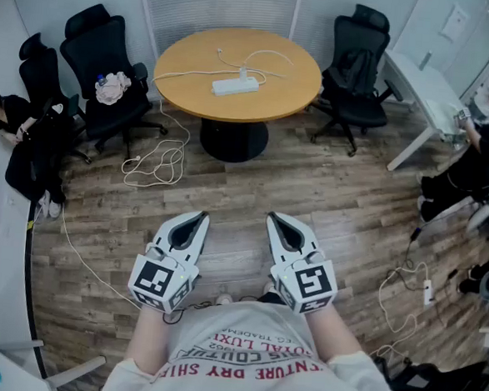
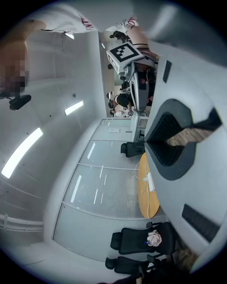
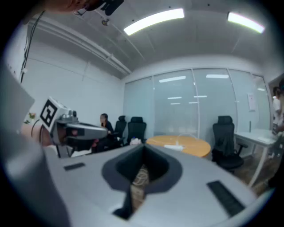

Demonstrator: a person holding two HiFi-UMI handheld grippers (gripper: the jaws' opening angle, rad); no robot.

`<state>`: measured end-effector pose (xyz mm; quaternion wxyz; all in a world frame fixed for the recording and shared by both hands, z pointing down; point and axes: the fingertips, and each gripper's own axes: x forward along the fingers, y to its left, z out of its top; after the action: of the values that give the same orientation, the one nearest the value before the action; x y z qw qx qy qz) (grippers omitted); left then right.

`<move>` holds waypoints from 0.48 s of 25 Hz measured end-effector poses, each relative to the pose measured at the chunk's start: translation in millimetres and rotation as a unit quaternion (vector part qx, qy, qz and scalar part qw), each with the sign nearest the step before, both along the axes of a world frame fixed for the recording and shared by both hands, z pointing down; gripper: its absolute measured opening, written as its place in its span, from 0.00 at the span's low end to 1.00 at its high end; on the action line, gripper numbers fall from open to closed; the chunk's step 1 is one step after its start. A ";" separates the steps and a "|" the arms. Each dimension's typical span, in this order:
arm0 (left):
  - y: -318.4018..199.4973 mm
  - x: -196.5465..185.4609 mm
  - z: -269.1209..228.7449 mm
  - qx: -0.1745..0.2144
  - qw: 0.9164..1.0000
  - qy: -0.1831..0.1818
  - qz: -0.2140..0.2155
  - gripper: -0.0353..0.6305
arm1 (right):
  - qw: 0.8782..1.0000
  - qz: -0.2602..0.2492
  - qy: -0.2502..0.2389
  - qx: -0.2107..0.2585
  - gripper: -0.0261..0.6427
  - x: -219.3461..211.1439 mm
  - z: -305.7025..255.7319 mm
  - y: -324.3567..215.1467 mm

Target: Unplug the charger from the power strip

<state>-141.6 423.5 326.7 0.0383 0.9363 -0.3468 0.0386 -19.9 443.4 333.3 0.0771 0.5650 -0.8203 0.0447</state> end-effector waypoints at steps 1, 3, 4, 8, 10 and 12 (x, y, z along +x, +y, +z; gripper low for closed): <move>-0.9 -1.5 -1.0 0.000 1.000 0.001 0.000 0.10 | 1.000 -0.003 -0.002 0.000 0.08 -2.0 1.9 0.0; -2.6 -3.9 -2.3 0.000 1.000 0.002 0.000 0.10 | 1.000 -0.007 -0.004 -0.001 0.08 -5.1 4.8 -0.5; -3.5 -4.5 -2.3 0.000 1.000 0.001 0.001 0.10 | 1.000 -0.007 -0.005 -0.002 0.08 -5.9 5.6 -1.1; -8.1 -5.5 -0.4 -0.001 1.000 0.001 0.004 0.10 | 1.000 0.000 -0.005 -0.003 0.08 -6.9 6.7 -6.8; -10.6 -8.3 0.2 -0.002 1.000 0.001 0.006 0.10 | 1.000 0.008 -0.006 -0.005 0.08 -8.2 7.4 -10.7; -13.3 -13.7 0.9 -0.005 1.000 0.001 0.007 0.10 | 1.000 0.017 -0.006 -0.009 0.08 -11.4 8.5 -14.9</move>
<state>-155.3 410.2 327.6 0.0428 0.9387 -0.3397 0.0396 -31.3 428.4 341.8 0.0765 0.5778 -0.8106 0.0571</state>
